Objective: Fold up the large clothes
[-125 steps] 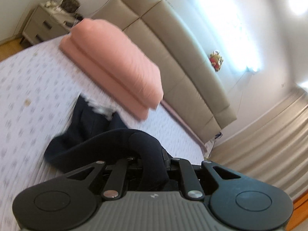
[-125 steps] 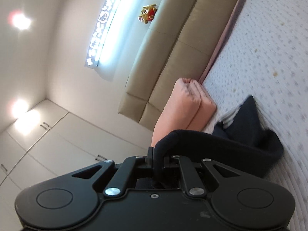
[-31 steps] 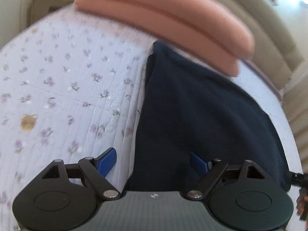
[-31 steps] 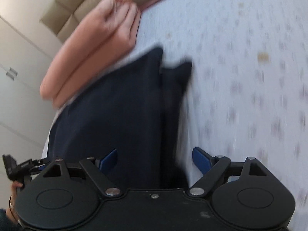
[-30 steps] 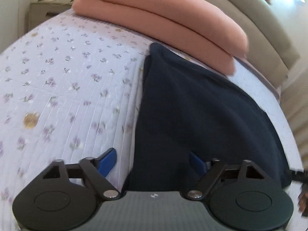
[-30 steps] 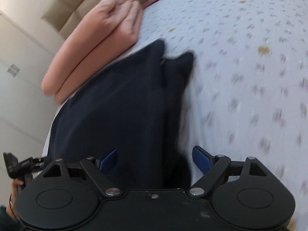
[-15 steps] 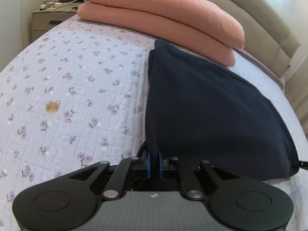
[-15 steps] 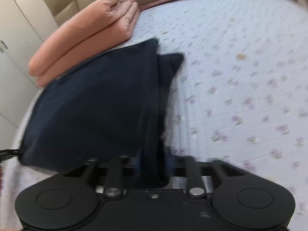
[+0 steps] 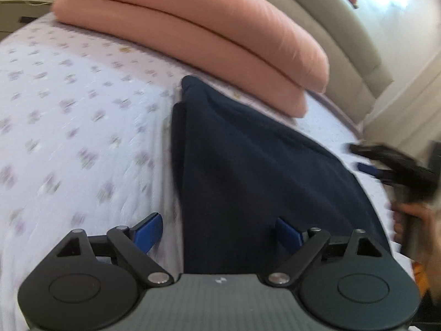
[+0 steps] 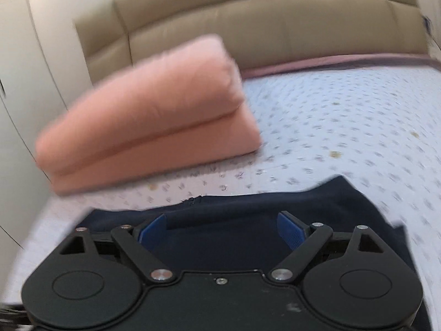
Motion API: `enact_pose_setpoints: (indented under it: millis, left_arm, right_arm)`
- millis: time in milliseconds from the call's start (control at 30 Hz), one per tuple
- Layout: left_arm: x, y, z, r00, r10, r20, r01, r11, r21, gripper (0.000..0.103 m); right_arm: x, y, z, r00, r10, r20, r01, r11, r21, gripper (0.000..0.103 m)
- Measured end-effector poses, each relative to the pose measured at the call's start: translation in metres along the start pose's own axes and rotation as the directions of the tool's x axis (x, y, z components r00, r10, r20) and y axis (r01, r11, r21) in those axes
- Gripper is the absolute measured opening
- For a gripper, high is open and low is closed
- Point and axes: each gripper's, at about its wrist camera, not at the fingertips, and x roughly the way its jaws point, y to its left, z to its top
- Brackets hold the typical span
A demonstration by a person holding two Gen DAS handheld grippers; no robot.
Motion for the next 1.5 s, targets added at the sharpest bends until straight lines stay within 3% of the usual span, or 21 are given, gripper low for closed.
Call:
enact_pose_setpoints:
  millis: [100,133,167,267,433,533,633,667,733,867,1000,1233,1400,1500]
  left_arm:
    - [0.012,0.008,0.006,0.994,-0.105,-0.027,0.104,0.993,-0.051,0.089]
    - [0.019,0.012,0.004,0.984,-0.172,-0.051,0.166,0.981,-0.101,0.087]
    - [0.02,0.011,0.002,0.979,-0.194,-0.056,0.187,0.976,-0.112,0.085]
    - [0.02,0.005,-0.004,0.98,-0.185,-0.068,0.181,0.982,-0.06,0.074]
    - [0.023,0.019,-0.009,0.966,-0.252,-0.057,0.232,0.943,-0.24,0.065]
    - [0.021,0.013,-0.014,0.974,-0.223,-0.045,0.204,0.941,-0.27,0.067]
    - [0.022,0.006,-0.017,0.979,-0.198,-0.042,0.18,0.947,-0.265,0.065]
    - [0.022,0.004,-0.017,0.984,-0.175,-0.045,0.156,0.951,-0.268,0.053]
    - [0.022,-0.006,-0.018,0.993,-0.107,-0.056,0.09,0.962,-0.257,0.04]
    - [0.016,-0.037,-0.018,0.999,-0.031,-0.032,0.025,0.988,-0.155,0.025]
    - [0.004,-0.06,-0.01,0.999,-0.035,-0.007,0.034,0.986,-0.164,0.023]
    - [-0.015,-0.121,0.004,0.998,-0.035,0.043,0.041,0.988,-0.146,0.022]
    - [-0.025,-0.165,0.006,0.998,0.018,0.056,-0.011,0.993,-0.115,0.022]
    - [-0.023,-0.213,0.008,0.995,0.083,0.049,-0.084,0.996,0.013,0.022]
  right_arm:
    - [0.043,-0.001,-0.006,0.994,-0.038,-0.099,0.035,0.999,-0.032,0.103]
    - [0.044,-0.002,-0.014,0.995,-0.034,-0.098,0.03,0.999,-0.046,0.103]
    - [0.037,-0.002,-0.024,0.998,-0.019,-0.066,0.014,0.997,-0.078,0.103]
    - [0.017,0.001,-0.057,0.998,0.027,-0.06,-0.035,0.989,-0.142,0.103]
    - [-0.036,0.007,-0.107,0.998,-0.042,0.035,0.049,0.977,-0.208,0.103]
    - [-0.06,0.011,-0.131,0.996,-0.061,0.064,0.074,0.971,-0.226,0.103]
    - [-0.083,0.0,-0.153,0.996,-0.053,0.076,0.065,0.985,-0.162,0.103]
    - [-0.092,-0.003,-0.159,0.995,-0.052,0.083,0.062,0.989,-0.135,0.103]
    - [-0.102,-0.005,-0.167,0.994,-0.067,0.087,0.076,0.991,-0.108,0.103]
    - [-0.109,-0.01,-0.178,0.996,-0.059,0.06,0.062,0.997,-0.05,0.103]
    - [-0.105,-0.025,-0.185,1.0,0.018,0.022,-0.018,1.0,-0.018,0.103]
    - [-0.112,-0.028,-0.206,0.999,0.042,0.0,-0.042,0.997,-0.063,0.103]
    - [-0.114,-0.026,-0.21,0.999,0.037,-0.007,-0.037,0.996,-0.077,0.103]
    - [-0.113,-0.028,-0.21,0.999,0.047,-0.011,-0.047,0.996,-0.071,0.103]
